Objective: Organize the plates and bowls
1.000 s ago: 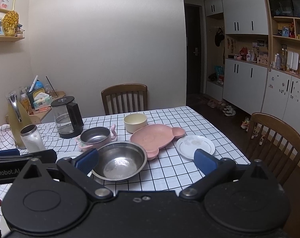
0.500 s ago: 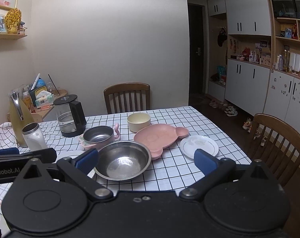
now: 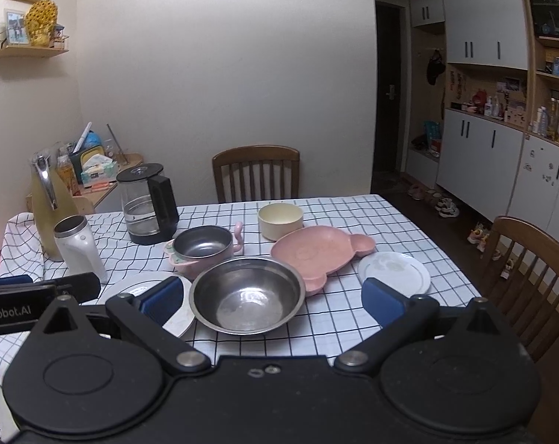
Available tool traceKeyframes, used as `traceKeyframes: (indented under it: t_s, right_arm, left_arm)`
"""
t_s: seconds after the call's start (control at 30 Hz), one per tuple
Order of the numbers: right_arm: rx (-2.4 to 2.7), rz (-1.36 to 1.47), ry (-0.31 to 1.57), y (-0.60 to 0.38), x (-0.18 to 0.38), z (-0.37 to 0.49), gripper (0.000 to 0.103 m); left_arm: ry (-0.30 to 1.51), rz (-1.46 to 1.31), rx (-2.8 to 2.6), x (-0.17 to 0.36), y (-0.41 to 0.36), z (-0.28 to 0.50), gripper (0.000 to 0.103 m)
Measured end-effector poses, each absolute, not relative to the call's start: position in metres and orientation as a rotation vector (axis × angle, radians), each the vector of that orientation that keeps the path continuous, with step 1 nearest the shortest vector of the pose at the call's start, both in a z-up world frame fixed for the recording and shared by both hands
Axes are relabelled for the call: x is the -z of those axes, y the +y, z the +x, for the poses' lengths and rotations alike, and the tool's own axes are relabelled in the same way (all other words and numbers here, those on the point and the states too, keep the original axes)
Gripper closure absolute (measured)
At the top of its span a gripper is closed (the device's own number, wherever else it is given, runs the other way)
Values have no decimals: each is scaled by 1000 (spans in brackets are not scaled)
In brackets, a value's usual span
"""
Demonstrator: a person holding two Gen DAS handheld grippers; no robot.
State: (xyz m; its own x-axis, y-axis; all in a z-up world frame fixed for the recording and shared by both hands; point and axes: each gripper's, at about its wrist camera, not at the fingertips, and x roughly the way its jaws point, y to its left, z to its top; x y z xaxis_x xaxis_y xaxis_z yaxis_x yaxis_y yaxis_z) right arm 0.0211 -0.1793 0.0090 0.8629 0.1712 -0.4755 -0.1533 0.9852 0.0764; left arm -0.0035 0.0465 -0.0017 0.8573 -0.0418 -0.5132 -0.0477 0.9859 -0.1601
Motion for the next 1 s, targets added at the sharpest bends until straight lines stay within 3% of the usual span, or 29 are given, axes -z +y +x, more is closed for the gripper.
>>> traceKeyframes:
  t_s: [0.33, 0.57, 0.9, 1.0]
  right_arm:
    - [-300, -20, 541, -155, 7, 64, 0]
    - [-483, -71, 700, -121, 36, 106, 1]
    - [-568, 9, 1000, -80, 90, 156, 23]
    - [-552, 0, 1031, -69, 104, 162, 23]
  left_arm:
    - [664, -236, -140, 31, 79, 36, 0]
    - [731, -209, -208, 57, 107, 78, 0]
    - [883, -167, -202, 101, 158, 160, 1]
    - [929, -157, -207, 115, 170, 182, 1]
